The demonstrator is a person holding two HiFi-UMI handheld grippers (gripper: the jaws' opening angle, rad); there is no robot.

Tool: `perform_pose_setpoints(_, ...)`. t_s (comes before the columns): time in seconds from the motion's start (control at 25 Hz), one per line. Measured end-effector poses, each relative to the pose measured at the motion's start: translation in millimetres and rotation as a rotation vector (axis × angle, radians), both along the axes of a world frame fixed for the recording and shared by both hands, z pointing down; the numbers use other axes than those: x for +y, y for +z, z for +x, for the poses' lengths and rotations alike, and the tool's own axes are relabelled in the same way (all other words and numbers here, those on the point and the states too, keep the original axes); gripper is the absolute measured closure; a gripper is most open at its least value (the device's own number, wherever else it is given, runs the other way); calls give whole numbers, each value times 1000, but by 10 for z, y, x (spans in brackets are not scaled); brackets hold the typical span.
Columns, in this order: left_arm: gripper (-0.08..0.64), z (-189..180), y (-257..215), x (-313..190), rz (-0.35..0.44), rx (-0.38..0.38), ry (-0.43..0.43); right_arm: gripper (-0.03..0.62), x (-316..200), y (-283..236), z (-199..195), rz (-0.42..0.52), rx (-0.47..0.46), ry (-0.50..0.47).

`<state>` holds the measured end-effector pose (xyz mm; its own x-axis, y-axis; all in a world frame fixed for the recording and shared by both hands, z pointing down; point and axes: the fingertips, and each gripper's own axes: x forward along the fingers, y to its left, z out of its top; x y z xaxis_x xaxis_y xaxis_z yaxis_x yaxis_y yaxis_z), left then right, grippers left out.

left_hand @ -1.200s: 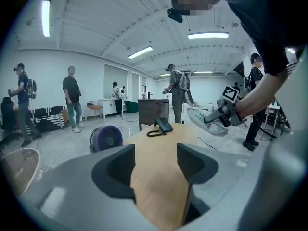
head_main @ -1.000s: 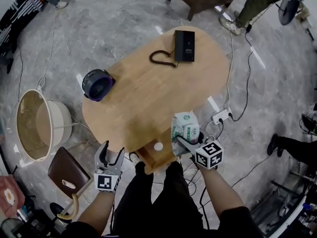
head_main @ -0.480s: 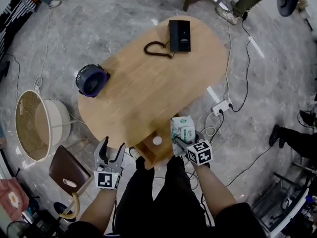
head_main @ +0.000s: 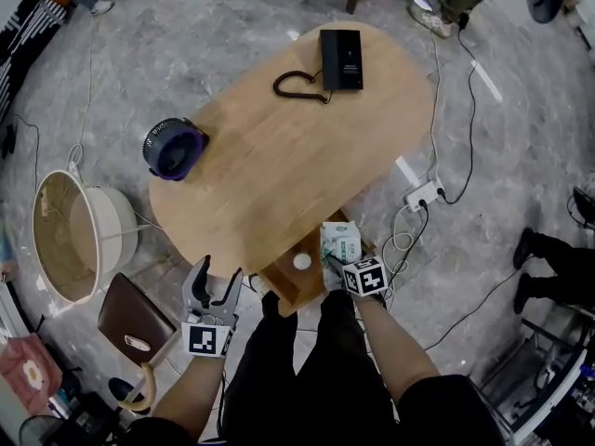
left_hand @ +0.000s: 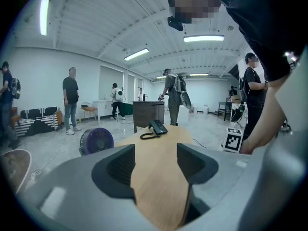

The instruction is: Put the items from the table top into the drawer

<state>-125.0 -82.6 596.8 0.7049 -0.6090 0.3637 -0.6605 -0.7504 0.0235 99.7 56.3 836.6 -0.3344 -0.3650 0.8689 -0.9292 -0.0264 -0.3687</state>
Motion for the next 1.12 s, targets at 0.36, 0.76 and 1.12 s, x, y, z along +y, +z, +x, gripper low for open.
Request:
perform_pose_setpoints(0.36,275,-121,56,2,-15,-5,-12,282,102,227,-33,-83,33,-69)
perform_pose_setpoints(0.76,275,-142,109,-33,-16,-7,-15,284,61,531,-179,-151,139,-304)
perform_pose_setpoints(1.12,275,-252,178,-1,-30,-22,-36,284,-242,687,-239,-170,174,-429)
